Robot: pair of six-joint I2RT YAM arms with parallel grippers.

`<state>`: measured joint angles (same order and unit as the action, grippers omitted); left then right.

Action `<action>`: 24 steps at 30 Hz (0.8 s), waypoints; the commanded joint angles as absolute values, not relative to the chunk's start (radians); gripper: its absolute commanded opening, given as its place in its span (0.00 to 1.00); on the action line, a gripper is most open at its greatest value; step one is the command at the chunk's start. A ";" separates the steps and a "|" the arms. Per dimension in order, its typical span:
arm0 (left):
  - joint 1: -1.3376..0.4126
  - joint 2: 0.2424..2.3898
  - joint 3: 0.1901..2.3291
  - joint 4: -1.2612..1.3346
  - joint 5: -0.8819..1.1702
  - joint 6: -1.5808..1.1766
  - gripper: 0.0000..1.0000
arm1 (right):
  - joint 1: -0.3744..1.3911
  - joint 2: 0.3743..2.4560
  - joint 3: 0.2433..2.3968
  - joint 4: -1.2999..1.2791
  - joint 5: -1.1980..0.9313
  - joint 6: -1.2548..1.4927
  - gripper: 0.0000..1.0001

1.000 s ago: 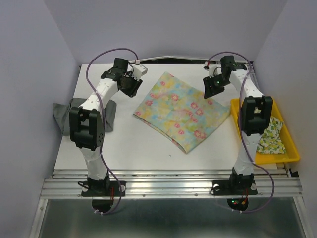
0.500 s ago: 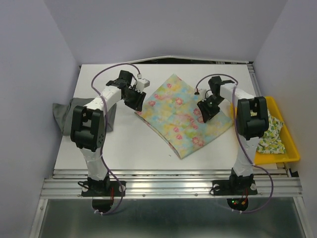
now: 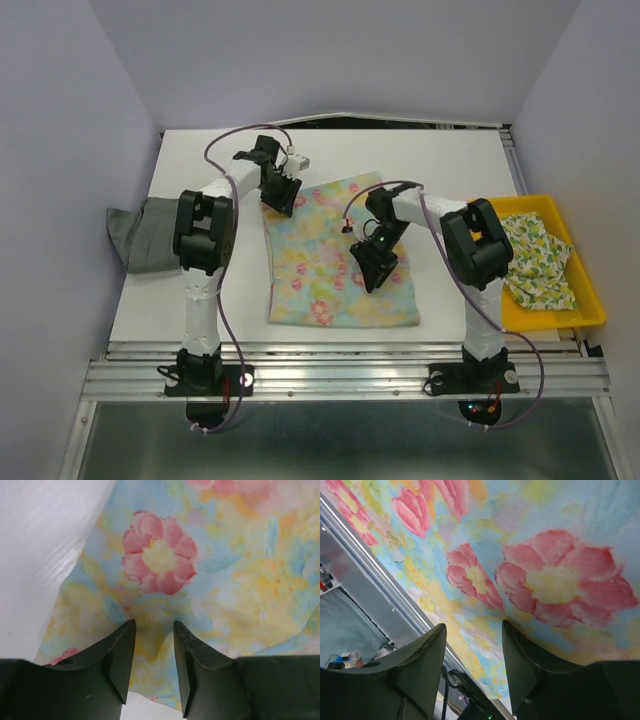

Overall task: Fold and stack the skirts
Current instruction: Flatten the skirt out

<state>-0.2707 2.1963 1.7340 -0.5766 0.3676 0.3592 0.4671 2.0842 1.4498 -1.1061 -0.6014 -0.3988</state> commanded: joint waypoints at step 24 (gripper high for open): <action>-0.267 2.071 1.683 -0.520 0.356 0.336 0.50 | 0.396 2.257 1.741 -0.781 -0.250 -0.304 0.46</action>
<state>-0.2760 2.0747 1.7031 -0.5644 0.4053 0.3977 0.3847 2.2459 1.8114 -0.8368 -0.3737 -0.3096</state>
